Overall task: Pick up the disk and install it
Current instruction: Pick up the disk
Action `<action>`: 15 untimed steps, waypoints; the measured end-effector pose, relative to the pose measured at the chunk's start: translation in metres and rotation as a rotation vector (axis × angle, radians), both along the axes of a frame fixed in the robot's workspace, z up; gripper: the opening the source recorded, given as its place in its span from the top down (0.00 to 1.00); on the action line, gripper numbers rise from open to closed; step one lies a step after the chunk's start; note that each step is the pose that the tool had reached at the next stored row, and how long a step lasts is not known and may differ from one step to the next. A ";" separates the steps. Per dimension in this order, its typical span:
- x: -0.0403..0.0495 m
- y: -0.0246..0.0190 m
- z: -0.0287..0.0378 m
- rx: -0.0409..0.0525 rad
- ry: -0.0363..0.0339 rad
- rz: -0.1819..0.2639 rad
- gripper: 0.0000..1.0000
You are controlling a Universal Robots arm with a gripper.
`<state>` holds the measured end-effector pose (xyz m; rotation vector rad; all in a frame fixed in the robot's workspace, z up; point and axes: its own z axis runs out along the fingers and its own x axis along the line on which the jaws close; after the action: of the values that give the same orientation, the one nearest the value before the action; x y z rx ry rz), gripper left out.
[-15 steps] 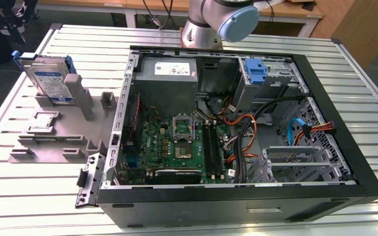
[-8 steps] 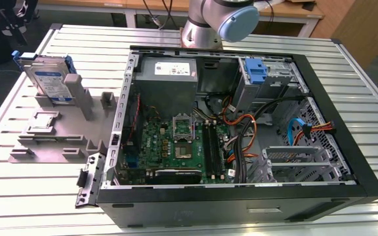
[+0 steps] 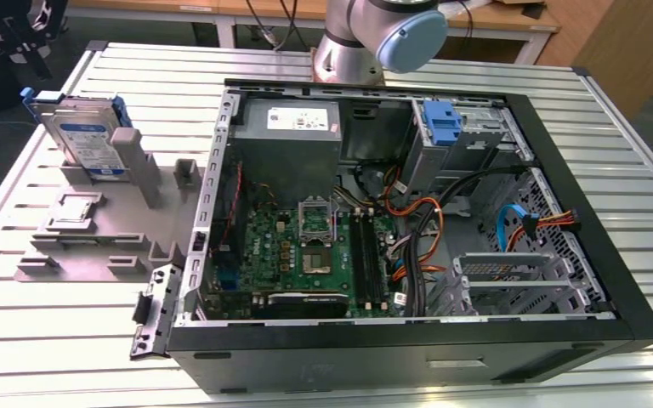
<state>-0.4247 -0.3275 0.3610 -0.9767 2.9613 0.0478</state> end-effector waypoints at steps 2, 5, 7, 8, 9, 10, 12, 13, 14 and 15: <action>0.0000 0.0000 -0.0007 0.0142 0.0001 0.001 0.90; -0.0014 -0.0001 -0.0015 0.0387 0.0002 0.002 0.90; -0.0014 0.0000 -0.0014 0.0399 0.0002 0.003 0.90; -0.0014 0.0000 -0.0014 0.0399 0.0002 0.004 0.90; -0.0014 -0.0001 -0.0014 0.0399 0.0003 0.004 0.90; -0.0014 -0.0001 -0.0014 0.0399 0.0004 0.005 0.90; -0.0014 -0.0001 -0.0014 0.0306 0.0025 0.016 0.90; -0.0014 -0.0002 -0.0015 0.0270 0.0046 0.027 0.90; -0.0014 -0.0002 -0.0016 0.0257 0.0062 0.040 0.90; -0.0014 -0.0002 -0.0018 0.0252 0.0072 0.055 0.90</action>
<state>-0.4261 -0.3277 0.3592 -1.0574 2.9323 0.0897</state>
